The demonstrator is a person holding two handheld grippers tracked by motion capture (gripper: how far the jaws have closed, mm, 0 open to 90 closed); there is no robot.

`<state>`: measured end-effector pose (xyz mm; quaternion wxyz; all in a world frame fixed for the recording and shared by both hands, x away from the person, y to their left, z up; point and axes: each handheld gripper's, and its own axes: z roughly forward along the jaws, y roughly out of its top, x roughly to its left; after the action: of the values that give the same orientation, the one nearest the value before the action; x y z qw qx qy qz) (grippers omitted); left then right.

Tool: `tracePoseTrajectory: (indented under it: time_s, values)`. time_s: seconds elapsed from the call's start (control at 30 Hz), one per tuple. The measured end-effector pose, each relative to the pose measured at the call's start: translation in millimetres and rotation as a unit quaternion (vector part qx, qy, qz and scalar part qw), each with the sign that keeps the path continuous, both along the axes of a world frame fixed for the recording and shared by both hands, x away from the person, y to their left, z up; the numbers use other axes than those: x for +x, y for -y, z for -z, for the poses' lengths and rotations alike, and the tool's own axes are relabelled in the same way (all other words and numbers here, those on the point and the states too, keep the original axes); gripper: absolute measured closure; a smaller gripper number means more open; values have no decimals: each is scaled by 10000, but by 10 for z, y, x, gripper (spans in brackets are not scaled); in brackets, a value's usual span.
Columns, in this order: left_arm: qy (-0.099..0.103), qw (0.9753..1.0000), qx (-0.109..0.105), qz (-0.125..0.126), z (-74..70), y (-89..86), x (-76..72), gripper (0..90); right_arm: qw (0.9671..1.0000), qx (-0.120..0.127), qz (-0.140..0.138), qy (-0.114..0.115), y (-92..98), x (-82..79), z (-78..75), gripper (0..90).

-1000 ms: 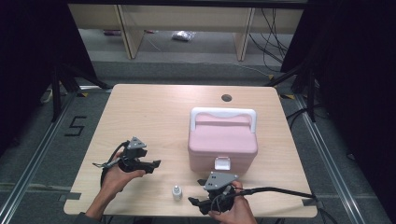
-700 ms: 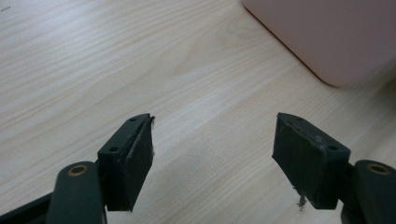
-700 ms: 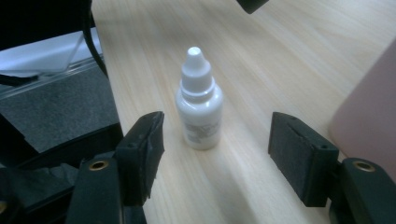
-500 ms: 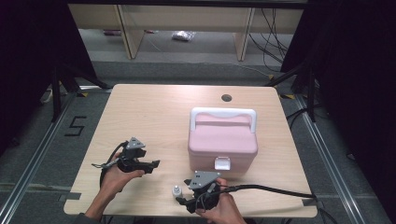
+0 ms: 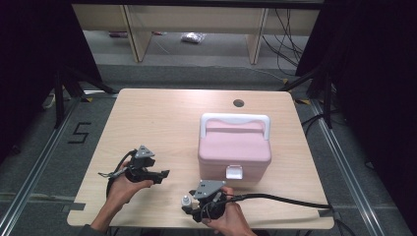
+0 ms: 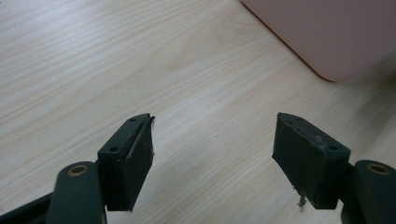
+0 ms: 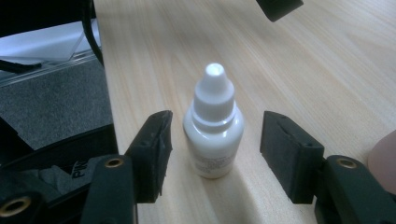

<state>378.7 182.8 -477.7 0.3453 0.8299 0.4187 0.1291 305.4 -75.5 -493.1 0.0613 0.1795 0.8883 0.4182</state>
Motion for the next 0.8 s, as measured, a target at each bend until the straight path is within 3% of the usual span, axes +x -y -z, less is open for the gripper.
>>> tracePoseTrajectory:
  time_s: [0.17, 0.23, 0.3, 0.53, 0.8]
  values:
    - [-7, 10000, -17, -81, 22, 9, 9, 283, 10000, -16, 9, 31, -9, 15, 19, 485]
    - [-110, 9999, 42, 51, 13, -1, 18, 283, 10000, -18, -8, 2, -10, 22, 18, 509]
    - [-6, 10000, 15, -38, 38, 43, 16, 283, 10000, 44, -28, -27, -25, 22, 39, 533]
    - [-34, 10000, 33, 58, 45, 66, 23, 285, 9999, -22, -41, -107, -23, 12, 39, 600]
    - [-35, 10000, 12, 80, 44, 73, 25, 288, 9999, -7, 45, 94, 36, -13, -74, 605]
